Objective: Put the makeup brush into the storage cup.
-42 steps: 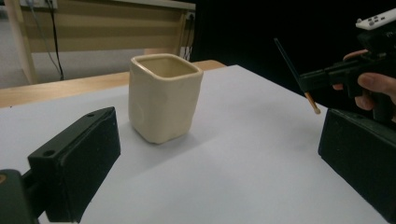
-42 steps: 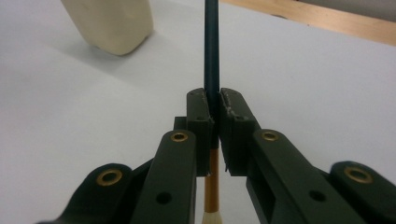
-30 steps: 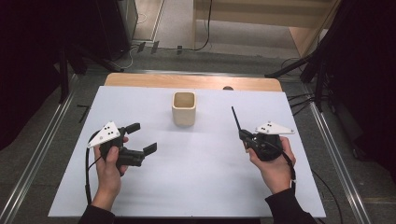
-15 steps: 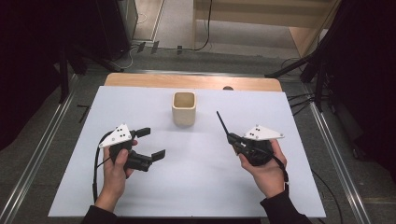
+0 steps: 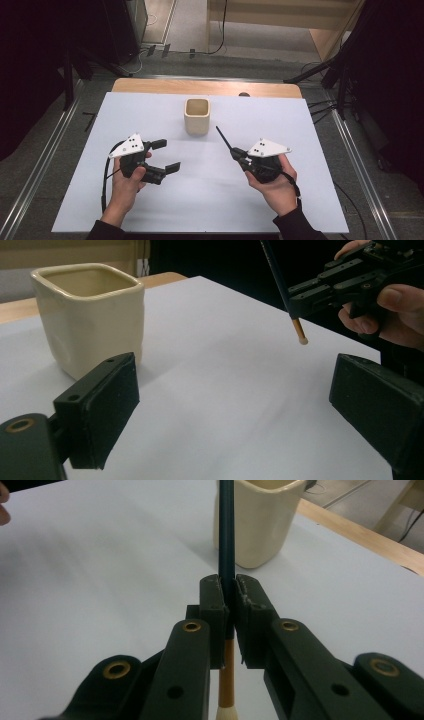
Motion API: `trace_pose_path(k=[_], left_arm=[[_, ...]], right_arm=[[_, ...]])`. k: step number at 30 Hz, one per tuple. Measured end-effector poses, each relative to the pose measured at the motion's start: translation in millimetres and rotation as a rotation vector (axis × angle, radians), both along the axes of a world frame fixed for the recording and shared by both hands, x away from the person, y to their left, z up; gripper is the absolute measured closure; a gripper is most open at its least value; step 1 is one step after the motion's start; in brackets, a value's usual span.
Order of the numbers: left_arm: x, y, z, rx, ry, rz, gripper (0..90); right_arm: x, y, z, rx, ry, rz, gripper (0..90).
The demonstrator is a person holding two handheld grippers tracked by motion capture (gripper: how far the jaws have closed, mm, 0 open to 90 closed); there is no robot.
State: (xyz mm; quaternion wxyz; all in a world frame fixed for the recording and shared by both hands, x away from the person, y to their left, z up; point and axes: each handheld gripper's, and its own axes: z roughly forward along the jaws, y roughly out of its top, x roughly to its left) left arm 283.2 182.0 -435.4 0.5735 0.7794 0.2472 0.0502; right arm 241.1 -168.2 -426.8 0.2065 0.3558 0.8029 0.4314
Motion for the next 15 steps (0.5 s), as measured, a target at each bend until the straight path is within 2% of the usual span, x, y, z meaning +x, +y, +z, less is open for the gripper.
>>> trace_pose_path(k=[7,9,11,15], left_arm=[[-2.4,-6.2,1.7,0.008,0.005,-0.039,7.7],[-3.5,-8.9,2.0,0.012,0.003,-0.039,13.8],[-4.3,-12.1,2.1,0.021,0.004,-0.061,14.4],[-6.1,-17.3,3.8,0.033,0.008,-0.065,19.1]], right_arm=[[-4.4,16.3,-1.7,-0.042,-0.008,0.059,84.3],[-5.4,20.3,-2.1,-0.052,-0.015,0.079,84.2],[-7.1,24.0,-2.4,-0.058,-0.015,0.094,84.2],[-9.4,31.5,-4.3,-0.078,-0.020,0.138,84.2]])
